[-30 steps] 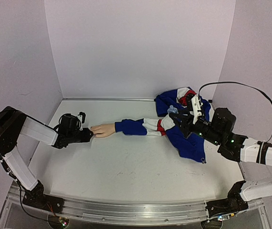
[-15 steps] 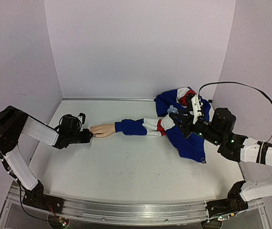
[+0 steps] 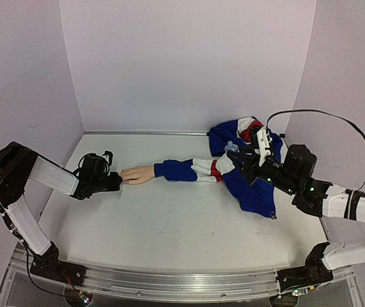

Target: Paint the nails

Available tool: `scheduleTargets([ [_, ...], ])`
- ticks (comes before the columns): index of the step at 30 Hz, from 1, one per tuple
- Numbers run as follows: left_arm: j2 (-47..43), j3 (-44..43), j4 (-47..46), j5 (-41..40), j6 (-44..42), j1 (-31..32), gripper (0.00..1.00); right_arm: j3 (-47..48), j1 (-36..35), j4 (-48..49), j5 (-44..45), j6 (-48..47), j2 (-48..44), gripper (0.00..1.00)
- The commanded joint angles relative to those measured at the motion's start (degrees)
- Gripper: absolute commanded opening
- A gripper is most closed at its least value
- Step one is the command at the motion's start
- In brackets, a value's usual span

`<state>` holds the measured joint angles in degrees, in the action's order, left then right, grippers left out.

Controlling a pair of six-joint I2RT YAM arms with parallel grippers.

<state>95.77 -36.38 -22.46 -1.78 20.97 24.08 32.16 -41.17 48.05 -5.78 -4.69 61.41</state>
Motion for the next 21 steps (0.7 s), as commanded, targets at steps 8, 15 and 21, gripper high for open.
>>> scheduleTargets([
  [8,-5.7,1.4,-1.7,-1.3,-0.5,0.0,0.00,0.6,0.2,4.9,-0.6,0.5,-0.8,0.00],
  [15,-4.1,0.1,-1.7,3.5,-0.5,0.0,0.00,0.7,0.2,4.9,-0.6,0.5,-0.8,0.00],
  [21,-2.5,-1.4,-1.8,4.3,-0.6,0.0,0.00,0.7,0.2,4.9,-0.6,0.5,-0.7,0.00],
])
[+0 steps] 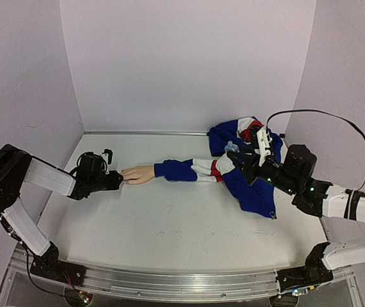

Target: Paint the nails

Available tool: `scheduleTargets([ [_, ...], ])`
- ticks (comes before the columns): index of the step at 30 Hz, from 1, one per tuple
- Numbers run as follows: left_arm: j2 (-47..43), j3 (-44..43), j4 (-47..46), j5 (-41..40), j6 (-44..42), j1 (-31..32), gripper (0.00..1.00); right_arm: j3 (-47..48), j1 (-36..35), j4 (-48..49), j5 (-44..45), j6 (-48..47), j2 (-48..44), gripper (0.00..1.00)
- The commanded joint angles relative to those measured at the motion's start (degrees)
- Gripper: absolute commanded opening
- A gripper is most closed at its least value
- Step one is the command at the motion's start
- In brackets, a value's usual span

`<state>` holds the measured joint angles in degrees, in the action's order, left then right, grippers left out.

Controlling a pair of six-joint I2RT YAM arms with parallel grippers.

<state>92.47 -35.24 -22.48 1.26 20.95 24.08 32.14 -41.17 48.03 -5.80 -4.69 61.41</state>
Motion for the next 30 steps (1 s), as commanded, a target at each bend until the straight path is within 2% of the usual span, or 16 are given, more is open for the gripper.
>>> scheduleTargets([
  [1,1.1,-2.7,-1.8,1.3,-0.6,0.1,0.00,0.7,0.2,4.9,-0.5,0.5,-0.7,0.00],
  [30,3.2,-3.2,-1.8,-0.7,-0.5,0.0,0.00,0.8,0.2,5.0,-0.3,0.4,-0.4,0.00],
])
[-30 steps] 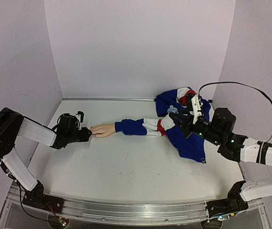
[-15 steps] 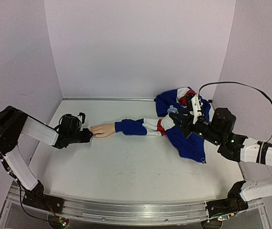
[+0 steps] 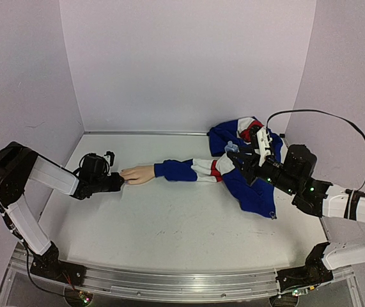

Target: Paint the nails

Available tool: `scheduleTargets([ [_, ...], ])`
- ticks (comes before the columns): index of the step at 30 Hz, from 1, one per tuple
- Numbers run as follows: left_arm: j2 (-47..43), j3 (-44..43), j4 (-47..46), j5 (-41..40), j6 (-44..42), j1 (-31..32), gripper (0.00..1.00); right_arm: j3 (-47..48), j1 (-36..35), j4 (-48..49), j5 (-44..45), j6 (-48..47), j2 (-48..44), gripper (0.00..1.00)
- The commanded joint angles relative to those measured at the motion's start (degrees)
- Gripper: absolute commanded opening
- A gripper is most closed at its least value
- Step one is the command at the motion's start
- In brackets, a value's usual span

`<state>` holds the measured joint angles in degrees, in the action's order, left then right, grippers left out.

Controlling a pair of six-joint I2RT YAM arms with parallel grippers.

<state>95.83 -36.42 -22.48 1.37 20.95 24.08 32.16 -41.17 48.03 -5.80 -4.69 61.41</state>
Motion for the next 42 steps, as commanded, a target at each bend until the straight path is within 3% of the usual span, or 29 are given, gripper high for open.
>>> scheduleTargets([
  [1,-0.3,-1.9,-1.8,-2.4,-0.6,0.1,0.00,0.7,0.2,5.0,-0.3,0.3,-0.3,0.00],
  [18,-4.4,-0.4,0.5,-6.1,-0.1,0.0,0.00,0.6,0.2,4.9,-0.5,0.4,-0.4,0.00],
  [29,-4.4,-1.2,0.6,0.7,-0.6,0.4,0.00,0.7,0.2,4.9,-0.7,0.5,-0.4,0.00],
  [42,-1.3,-3.0,0.4,1.6,-0.6,0.6,0.00,0.7,0.2,5.0,-0.5,0.4,-0.1,0.00],
])
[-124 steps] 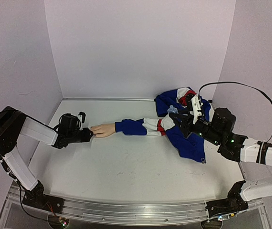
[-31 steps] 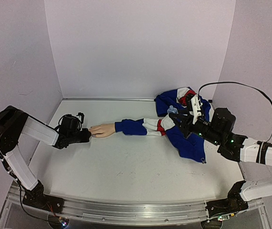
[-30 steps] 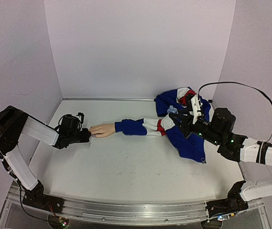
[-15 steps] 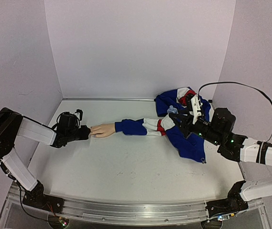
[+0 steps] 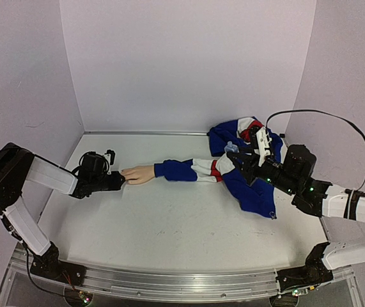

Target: Paint the nails

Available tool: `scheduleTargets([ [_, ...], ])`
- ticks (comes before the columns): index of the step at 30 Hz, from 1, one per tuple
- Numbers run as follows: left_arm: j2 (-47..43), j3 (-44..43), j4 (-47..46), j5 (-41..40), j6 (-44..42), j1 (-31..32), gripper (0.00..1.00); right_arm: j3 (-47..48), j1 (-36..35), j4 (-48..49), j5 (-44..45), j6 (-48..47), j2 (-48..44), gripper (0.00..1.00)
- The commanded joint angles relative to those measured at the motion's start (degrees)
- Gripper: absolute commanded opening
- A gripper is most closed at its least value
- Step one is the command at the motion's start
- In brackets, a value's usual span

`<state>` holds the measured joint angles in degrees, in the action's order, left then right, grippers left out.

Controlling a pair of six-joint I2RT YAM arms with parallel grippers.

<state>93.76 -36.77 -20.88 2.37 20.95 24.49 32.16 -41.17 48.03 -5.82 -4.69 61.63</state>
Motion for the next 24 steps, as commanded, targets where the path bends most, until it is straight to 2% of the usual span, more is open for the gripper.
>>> scheduleTargets([
  [1,0.8,-2.7,-1.3,0.4,-0.7,0.2,0.00,0.7,0.2,5.0,-0.4,0.4,-0.4,0.00],
  [17,2.1,-3.2,-1.3,-1.8,-1.1,0.2,0.00,0.8,0.3,5.0,-0.3,0.2,0.0,0.00],
  [24,1.4,-2.5,-1.2,-5.8,-1.0,0.2,0.00,0.8,0.2,5.0,-0.4,0.2,0.1,0.00],
])
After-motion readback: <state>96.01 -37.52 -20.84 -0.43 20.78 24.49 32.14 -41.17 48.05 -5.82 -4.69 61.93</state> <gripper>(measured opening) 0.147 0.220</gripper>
